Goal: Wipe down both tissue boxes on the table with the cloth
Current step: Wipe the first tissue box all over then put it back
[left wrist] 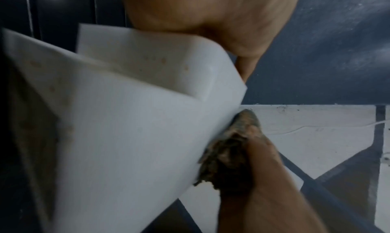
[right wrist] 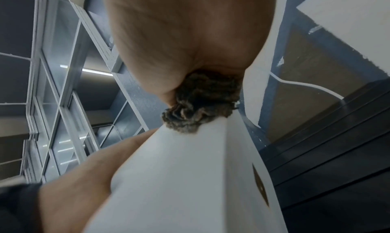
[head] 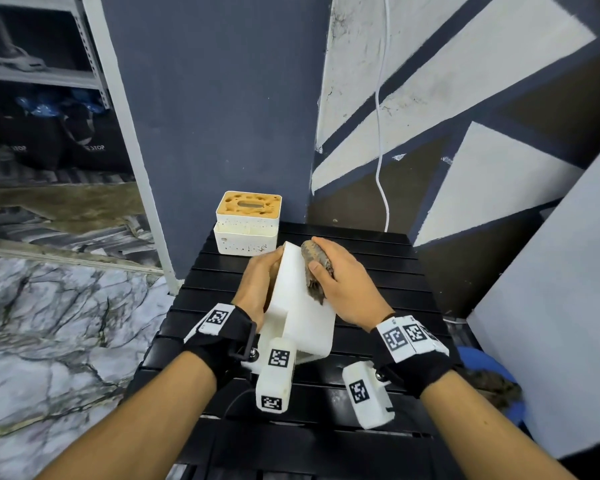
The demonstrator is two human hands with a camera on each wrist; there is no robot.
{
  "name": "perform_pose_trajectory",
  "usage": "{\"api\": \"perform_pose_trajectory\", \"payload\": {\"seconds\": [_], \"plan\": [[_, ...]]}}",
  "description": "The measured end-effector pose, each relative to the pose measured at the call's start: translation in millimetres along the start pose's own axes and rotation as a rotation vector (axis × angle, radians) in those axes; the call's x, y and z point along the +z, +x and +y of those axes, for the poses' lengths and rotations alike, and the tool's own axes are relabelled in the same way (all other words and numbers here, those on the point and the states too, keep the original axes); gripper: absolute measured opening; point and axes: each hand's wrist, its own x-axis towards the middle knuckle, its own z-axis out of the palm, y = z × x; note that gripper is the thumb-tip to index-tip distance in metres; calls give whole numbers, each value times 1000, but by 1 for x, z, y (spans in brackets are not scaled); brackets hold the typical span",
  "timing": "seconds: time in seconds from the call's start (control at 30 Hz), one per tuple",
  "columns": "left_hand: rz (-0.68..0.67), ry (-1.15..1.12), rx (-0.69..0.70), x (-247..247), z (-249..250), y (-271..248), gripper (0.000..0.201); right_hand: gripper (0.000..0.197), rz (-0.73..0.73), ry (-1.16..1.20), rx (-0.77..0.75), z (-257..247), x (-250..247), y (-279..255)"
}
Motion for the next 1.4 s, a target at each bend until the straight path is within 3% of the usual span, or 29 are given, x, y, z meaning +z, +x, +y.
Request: {"api": "perform_pose_trajectory", "payload": {"seconds": [0.13, 0.3, 0.6, 0.93, 1.1, 1.27, 1.4], "plan": [[48, 1, 150, -3, -6, 2, 36, 47, 43, 52, 31, 1, -16, 0], [-5, 26, 253, -6, -16, -3, 37, 36, 37, 142, 79, 11, -23, -16], [10, 225, 227, -15, -17, -10, 30, 34, 58, 266, 61, 10, -9, -44], [44, 127, 159, -19, -15, -30, 32, 41, 49, 168, 57, 3, 20, -66], [95, 173, 141, -24, -12, -38, 33, 43, 109, 171, 57, 1, 34, -73], [156, 396, 203, -30, -7, -36, 32, 46, 154, 116, 75, -7, 44, -82], [142, 333, 200, -28, -13, -31, 32, 51, 137, 4, 101, -14, 54, -89]]}}
